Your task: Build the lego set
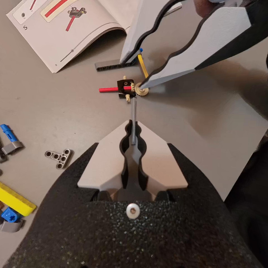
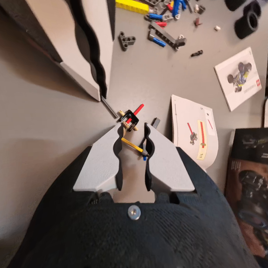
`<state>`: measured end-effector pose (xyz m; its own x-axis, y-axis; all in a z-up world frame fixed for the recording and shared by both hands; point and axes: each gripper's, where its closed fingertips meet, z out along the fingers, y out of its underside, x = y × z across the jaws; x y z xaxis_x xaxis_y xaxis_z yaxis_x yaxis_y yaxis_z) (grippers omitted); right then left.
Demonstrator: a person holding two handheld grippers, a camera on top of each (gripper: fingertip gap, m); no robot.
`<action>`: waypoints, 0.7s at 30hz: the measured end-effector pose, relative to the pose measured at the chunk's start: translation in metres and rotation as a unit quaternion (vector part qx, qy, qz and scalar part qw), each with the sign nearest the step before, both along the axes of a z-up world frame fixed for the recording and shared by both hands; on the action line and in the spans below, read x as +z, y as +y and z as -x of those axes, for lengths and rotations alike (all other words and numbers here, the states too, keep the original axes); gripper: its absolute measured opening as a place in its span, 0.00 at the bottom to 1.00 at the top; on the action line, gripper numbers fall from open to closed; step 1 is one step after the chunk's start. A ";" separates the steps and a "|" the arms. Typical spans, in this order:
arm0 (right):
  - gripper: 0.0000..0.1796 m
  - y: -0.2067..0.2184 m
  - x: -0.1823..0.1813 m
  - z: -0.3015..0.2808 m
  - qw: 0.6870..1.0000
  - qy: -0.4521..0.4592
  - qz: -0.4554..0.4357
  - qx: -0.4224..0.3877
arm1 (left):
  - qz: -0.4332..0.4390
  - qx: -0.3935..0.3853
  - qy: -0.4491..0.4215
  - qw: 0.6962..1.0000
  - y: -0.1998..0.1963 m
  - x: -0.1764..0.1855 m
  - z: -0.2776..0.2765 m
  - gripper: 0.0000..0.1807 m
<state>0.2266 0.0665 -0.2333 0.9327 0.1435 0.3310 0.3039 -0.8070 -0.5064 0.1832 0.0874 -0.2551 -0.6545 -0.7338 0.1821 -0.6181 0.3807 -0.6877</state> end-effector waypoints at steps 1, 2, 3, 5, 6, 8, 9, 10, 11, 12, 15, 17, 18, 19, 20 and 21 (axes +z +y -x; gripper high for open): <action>0.17 -0.001 -0.003 0.000 1.000 -0.004 0.018 0.020 | 0.000 -0.002 -0.001 1.000 0.000 0.000 0.000 0.01; 0.18 -0.004 -0.007 0.000 0.998 -0.009 0.041 0.039 | 0.001 -0.004 -0.001 1.000 0.000 0.000 0.000 0.01; 0.18 -0.006 -0.009 -0.002 0.996 -0.019 0.062 0.055 | 0.002 -0.006 -0.001 1.000 0.000 0.000 0.000 0.01; 0.20 -0.003 -0.011 -0.005 0.993 -0.027 0.076 0.082 | 0.006 -0.009 -0.001 1.000 0.000 0.000 0.000 0.01; 0.20 0.001 -0.011 -0.003 0.993 -0.015 0.069 0.098 | 0.008 -0.010 0.000 1.000 0.000 0.000 0.000 0.01; 0.19 0.005 -0.014 0.002 0.990 0.020 0.066 0.124 | 0.011 -0.013 0.001 1.000 0.000 0.000 0.001 0.01; 0.18 0.006 -0.015 0.002 0.989 0.027 0.066 0.132 | 0.011 -0.015 0.001 1.000 0.000 0.000 0.001 0.01; 0.17 0.007 -0.016 0.002 0.988 0.035 0.064 0.139 | 0.012 -0.017 0.000 1.000 0.000 0.000 0.001 0.01; 0.16 0.007 -0.016 0.004 0.986 0.048 0.066 0.145 | 0.014 -0.019 0.000 1.000 0.000 0.000 0.001 0.01; 0.14 0.007 -0.017 0.005 0.985 0.063 0.069 0.146 | 0.015 -0.021 0.000 1.000 0.000 0.000 0.001 0.01; 0.11 0.010 -0.017 0.003 0.985 0.076 0.062 0.143 | 0.018 -0.031 0.000 0.999 0.001 0.000 0.001 0.01; 0.08 0.011 -0.016 0.001 0.985 0.077 0.056 0.144 | 0.018 -0.036 0.000 0.999 0.002 0.000 0.001 0.01; 0.08 0.012 -0.016 0.000 0.985 0.080 0.051 0.142 | 0.017 -0.038 0.000 0.999 0.003 0.000 0.001 0.01; 0.06 0.012 -0.015 0.001 0.985 0.087 0.046 0.139 | 0.016 -0.039 -0.001 0.999 0.005 0.000 0.001 0.01; 0.05 0.013 -0.015 0.002 0.986 0.092 0.039 0.136 | 0.014 -0.036 -0.001 0.999 0.007 0.000 0.000 0.01; 0.04 0.014 -0.014 0.004 0.986 0.100 0.032 0.130 | 0.013 -0.032 -0.002 0.999 0.010 0.000 -0.001 0.01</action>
<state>0.2224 0.0803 -0.2475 0.9070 0.4018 0.1261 0.4043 -0.7474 -0.5272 0.1839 0.0970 -0.2552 -0.7010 -0.6853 0.1972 -0.5897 0.4015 -0.7008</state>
